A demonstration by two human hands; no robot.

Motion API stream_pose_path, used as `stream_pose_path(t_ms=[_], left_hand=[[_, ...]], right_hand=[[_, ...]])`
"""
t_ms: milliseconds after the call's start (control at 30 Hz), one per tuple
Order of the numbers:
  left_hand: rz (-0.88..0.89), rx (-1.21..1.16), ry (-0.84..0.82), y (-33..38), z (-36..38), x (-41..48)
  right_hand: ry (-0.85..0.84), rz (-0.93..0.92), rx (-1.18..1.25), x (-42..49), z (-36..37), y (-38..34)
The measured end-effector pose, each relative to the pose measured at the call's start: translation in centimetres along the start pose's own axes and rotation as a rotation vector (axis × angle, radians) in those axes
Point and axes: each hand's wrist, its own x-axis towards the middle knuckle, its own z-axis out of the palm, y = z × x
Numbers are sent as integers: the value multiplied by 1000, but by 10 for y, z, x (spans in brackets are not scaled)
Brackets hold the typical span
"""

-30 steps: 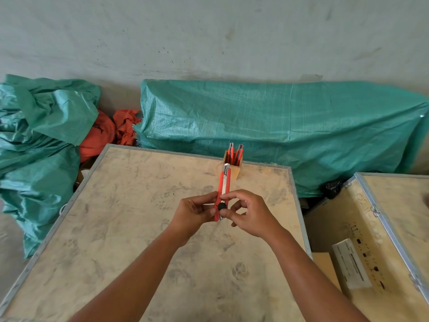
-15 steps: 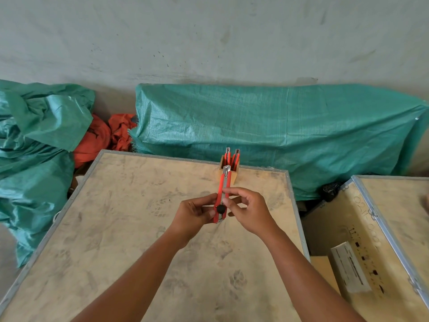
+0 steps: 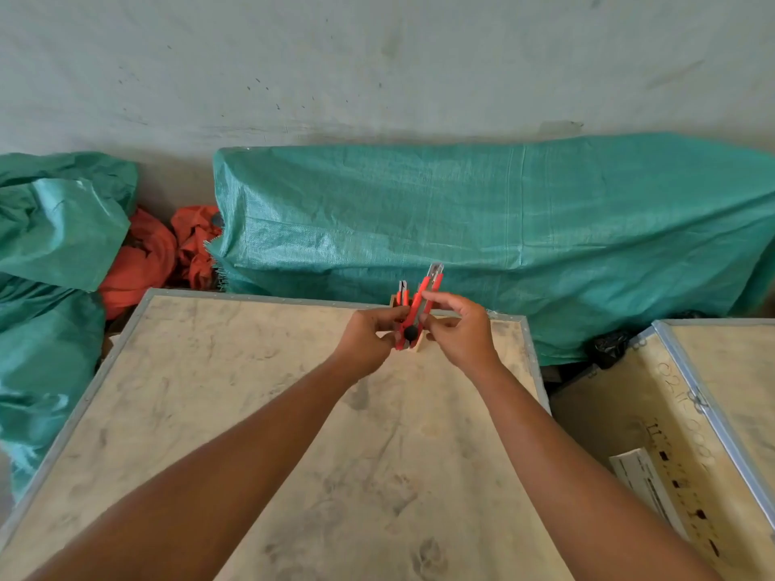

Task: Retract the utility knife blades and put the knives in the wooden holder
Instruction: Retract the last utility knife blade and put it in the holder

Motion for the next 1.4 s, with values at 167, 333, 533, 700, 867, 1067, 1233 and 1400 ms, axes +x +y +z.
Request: stream_pose_path(t_ms=[167,333,533,700,867,1067,1233,1400], left_hand=[[-53,187,66,-29,11,56],[-251,303,-35,-59,25,87],[-261,272,7,-80,33,104],[-240,255,40,-81,35,104],[-238,250,50,-84,36,105],[-245,242,58,-82,35,105],[-249,227,62,-86,36,102],[-231,200,58,-85,34,102]], right_hand=[[109,-32,-77,39,15,32],[175,-90,-207,54,30,64],[217,-90,-153,68,33,81],[245,-114,-132,67,33,89],[268,-166,-100,63,35,90],[313,-188,-53,63,34,91],[218,-212,-206,62,40,100],[159,-191,-315,53,43,108]])
